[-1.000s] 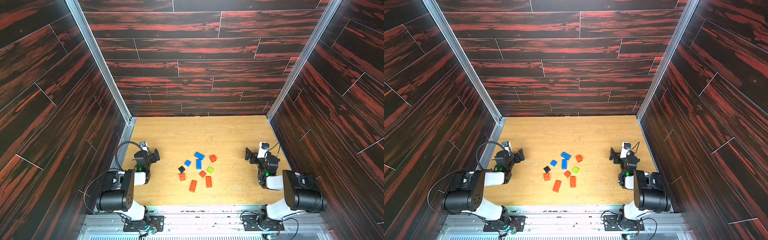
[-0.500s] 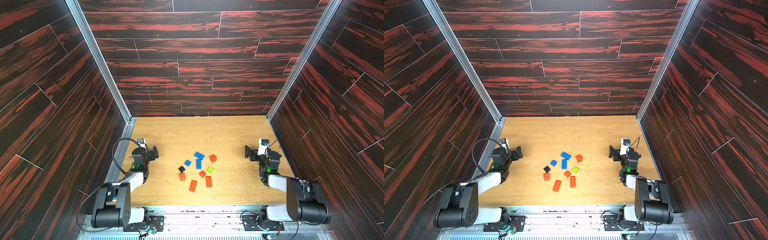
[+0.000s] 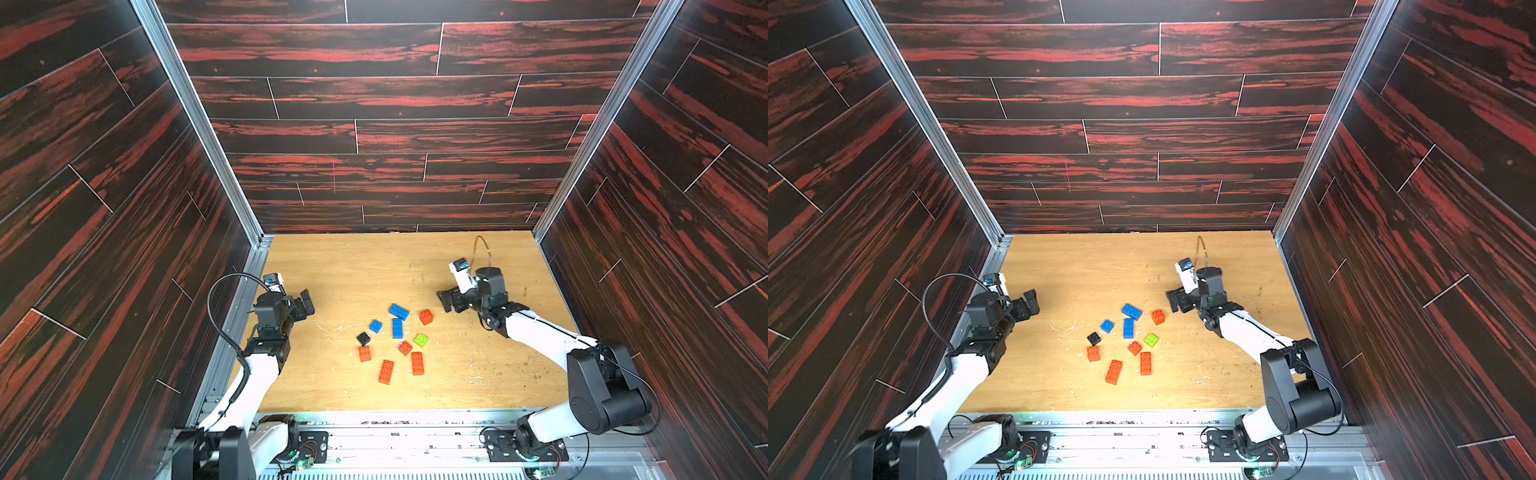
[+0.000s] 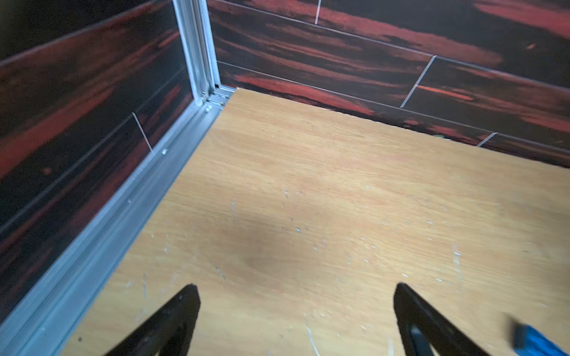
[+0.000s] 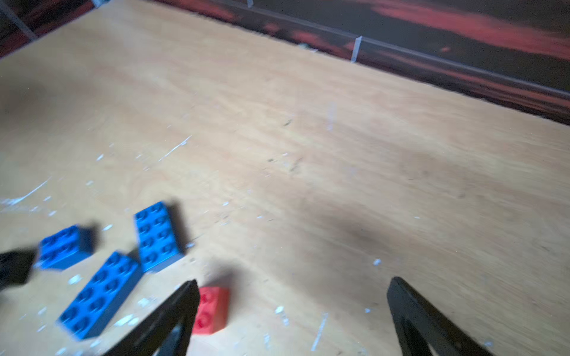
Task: Assemble the letter f with lego
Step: Pick up the lego brick from the center of the board.
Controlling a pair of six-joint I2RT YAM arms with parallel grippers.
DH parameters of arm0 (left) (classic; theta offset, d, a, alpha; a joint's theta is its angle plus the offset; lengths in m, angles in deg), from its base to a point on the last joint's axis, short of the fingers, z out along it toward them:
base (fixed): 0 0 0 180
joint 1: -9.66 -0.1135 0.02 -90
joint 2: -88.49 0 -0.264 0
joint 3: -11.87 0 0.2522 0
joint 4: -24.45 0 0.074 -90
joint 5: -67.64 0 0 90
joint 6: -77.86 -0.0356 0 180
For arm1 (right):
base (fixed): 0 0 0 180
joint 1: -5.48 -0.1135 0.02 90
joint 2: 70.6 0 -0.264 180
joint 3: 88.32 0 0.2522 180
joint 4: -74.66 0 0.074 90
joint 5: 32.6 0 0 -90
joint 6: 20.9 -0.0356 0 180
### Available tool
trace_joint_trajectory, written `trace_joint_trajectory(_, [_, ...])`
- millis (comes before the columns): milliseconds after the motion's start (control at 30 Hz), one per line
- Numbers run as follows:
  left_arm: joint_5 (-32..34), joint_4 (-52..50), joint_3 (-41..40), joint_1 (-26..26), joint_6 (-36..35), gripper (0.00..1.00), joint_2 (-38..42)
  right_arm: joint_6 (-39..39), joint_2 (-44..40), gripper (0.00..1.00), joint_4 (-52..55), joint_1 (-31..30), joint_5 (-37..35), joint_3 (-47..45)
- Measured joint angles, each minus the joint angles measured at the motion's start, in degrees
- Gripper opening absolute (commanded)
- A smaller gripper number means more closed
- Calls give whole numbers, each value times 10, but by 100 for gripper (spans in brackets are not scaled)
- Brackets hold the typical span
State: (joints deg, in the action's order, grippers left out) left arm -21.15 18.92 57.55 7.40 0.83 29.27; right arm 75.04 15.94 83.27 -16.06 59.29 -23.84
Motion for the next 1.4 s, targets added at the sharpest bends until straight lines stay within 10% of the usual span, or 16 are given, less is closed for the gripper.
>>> trace_joint_trajectory(900, [-126,-86,-91,93,21,100,205,-64,152,76,312,-113,-31,185])
trace_joint_trajectory(1400, [-128,-84,-98,98,8,100,172,-85,180,67,343,-115,-52,213])
